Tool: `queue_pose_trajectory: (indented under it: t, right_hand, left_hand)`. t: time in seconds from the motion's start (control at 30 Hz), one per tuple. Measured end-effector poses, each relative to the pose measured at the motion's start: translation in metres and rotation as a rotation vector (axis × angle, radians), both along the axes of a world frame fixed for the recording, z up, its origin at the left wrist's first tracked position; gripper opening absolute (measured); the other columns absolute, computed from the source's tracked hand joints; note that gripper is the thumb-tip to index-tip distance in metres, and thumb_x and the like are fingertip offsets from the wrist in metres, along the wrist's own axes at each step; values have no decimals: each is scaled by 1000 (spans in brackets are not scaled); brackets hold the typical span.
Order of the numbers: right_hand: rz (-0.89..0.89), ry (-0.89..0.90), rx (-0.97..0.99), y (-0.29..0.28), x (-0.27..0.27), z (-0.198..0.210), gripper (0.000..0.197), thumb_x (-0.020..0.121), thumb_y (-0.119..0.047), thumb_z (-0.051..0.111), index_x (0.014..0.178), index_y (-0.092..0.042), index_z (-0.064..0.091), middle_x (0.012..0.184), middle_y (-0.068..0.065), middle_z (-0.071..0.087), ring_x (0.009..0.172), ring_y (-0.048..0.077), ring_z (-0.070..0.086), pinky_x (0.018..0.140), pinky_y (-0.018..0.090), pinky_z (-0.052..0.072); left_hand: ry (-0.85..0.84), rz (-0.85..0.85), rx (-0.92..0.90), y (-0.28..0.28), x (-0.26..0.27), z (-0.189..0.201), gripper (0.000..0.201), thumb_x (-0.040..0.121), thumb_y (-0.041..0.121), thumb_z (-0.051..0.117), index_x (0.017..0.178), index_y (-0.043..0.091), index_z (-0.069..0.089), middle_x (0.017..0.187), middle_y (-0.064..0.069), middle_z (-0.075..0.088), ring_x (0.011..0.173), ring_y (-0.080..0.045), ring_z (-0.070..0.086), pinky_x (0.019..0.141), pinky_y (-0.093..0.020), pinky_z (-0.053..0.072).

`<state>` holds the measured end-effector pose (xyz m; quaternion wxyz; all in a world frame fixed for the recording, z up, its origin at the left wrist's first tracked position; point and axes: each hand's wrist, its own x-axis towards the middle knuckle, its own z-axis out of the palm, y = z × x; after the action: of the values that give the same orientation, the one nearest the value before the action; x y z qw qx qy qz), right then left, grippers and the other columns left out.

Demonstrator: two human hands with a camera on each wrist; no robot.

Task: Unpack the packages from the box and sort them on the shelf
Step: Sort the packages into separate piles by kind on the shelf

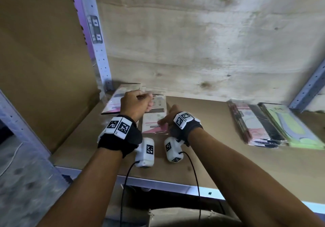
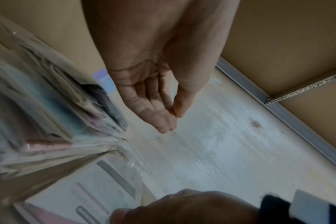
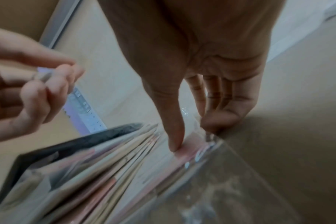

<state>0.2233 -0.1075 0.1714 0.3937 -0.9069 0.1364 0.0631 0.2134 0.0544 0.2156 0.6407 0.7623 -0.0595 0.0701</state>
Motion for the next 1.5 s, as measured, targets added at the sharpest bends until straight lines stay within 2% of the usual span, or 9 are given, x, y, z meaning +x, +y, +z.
queue_pose_trajectory:
  t: [0.17,0.33,0.5,0.67,0.8,1.07,1.23,1.37,1.5]
  right_hand:
    - [14,46,44,-16,-22,15,29,72,-17,84,89,-17,59,113,13,67,94,27,66,85,40,55]
    - [-38,54,439,-34,-57,23,44,85,6,67,126,5,50,119,31,61,76,31,56,67,40,51]
    - [-188,-50,911,-67,-100,34,58,86,8,64,138,-9,44,118,26,60,85,33,58,65,35,51]
    - [-143,-44,1032,-102,-133,52,14,97,-4,52,104,1,62,105,24,61,65,18,49,42,18,44]
    - [-197,-126,1153,-131,-155,61,28,102,-21,41,89,-10,64,79,15,70,55,18,55,41,18,41]
    - [-98,-229,1104,-171,-184,50,23,99,-27,51,92,-12,65,77,4,64,58,12,48,52,23,27]
    - [-155,-272,672,-180,-183,17,12,83,-25,75,94,-19,76,101,-6,71,64,3,54,64,22,35]
    - [-148,-221,550,-184,-172,0,34,81,-23,78,109,-4,70,98,-2,77,86,6,71,85,24,52]
    - [-98,-229,573,-181,-169,-5,9,88,-12,70,92,-6,66,95,5,74,89,18,68,85,24,54]
  left_hand:
    - [123,-58,96,1,-3,-8,8,92,10,63,94,7,70,78,-14,73,60,-18,65,52,-20,55]
    - [258,-199,419,-3,-6,-21,42,89,-11,43,123,7,58,95,-7,66,81,-28,68,76,-37,59]
    - [53,-387,706,-28,-28,-17,72,86,-17,46,149,16,37,142,-17,47,109,-28,58,68,-13,48]
    - [-227,-465,682,-53,-41,-5,44,86,16,74,128,19,63,127,-8,60,113,-24,59,95,-27,48]
    - [-310,-415,528,-80,-48,3,31,86,34,73,100,6,75,107,-10,71,103,-28,65,96,-44,49]
    - [-310,-536,151,-120,-56,1,24,95,28,63,96,4,69,101,-10,75,88,-11,66,80,-33,51]
    - [-94,-516,69,-142,-58,-22,16,96,24,61,102,13,72,97,-4,75,72,-5,63,55,-14,48]
    - [110,-467,20,-152,-59,-39,21,94,27,65,107,12,72,101,-9,76,82,-18,64,61,-20,50]
    - [258,-435,-38,-154,-54,-43,26,91,29,68,111,12,72,104,-9,76,89,-18,69,70,-22,55]
